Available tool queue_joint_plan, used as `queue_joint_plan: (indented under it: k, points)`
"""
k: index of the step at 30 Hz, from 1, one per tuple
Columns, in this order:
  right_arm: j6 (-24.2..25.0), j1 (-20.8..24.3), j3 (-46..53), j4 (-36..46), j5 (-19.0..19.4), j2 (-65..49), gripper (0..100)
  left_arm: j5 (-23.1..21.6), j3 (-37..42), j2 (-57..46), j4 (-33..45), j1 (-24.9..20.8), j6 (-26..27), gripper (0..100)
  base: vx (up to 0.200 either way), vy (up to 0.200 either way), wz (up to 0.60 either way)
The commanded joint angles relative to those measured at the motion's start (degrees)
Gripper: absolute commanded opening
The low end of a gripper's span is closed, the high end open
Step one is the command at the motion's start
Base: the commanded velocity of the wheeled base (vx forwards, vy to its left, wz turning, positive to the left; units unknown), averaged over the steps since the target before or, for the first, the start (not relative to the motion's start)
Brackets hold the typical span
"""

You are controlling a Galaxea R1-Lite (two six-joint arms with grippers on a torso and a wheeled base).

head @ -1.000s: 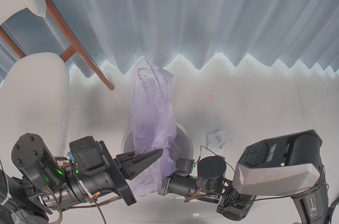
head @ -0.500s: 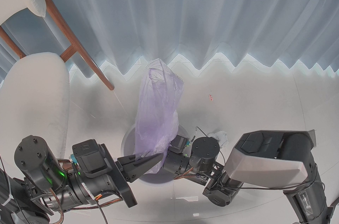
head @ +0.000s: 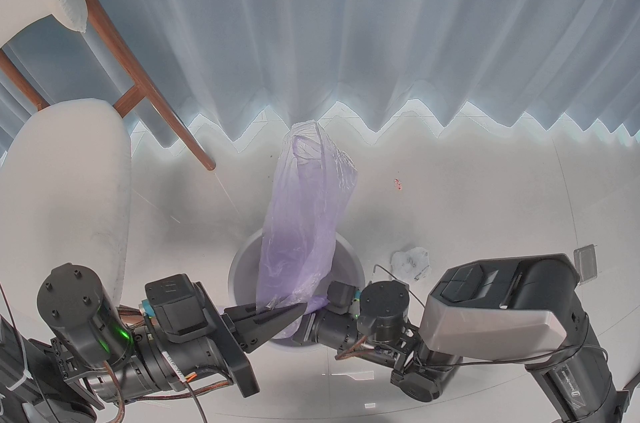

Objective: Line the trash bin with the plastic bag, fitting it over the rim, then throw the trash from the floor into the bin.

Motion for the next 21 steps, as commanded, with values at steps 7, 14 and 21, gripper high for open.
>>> queue_joint_plan:
  k: [7, 14, 21]
  points:
    - [0.36, 5.94, 30.92, -3.37, 0.49, -17.73, 0, 0.01, 0.21, 1.21, 0.07, 0.73, -0.14, 0, 0.000, 0.000, 0.00]
    - [0.00, 8.49, 45.69, -3.28, 0.76, -32.32, 0, -0.26, 0.74, 0.77, 0.07, 0.99, 0.03, 0, 0.000, 0.000, 0.00]
    - [-1.84, -2.06, 46.48, -3.37, 1.11, -34.43, 0, -5.53, 5.66, -1.78, -0.01, -0.68, -0.14, 0, 0.000, 0.000, 0.00]
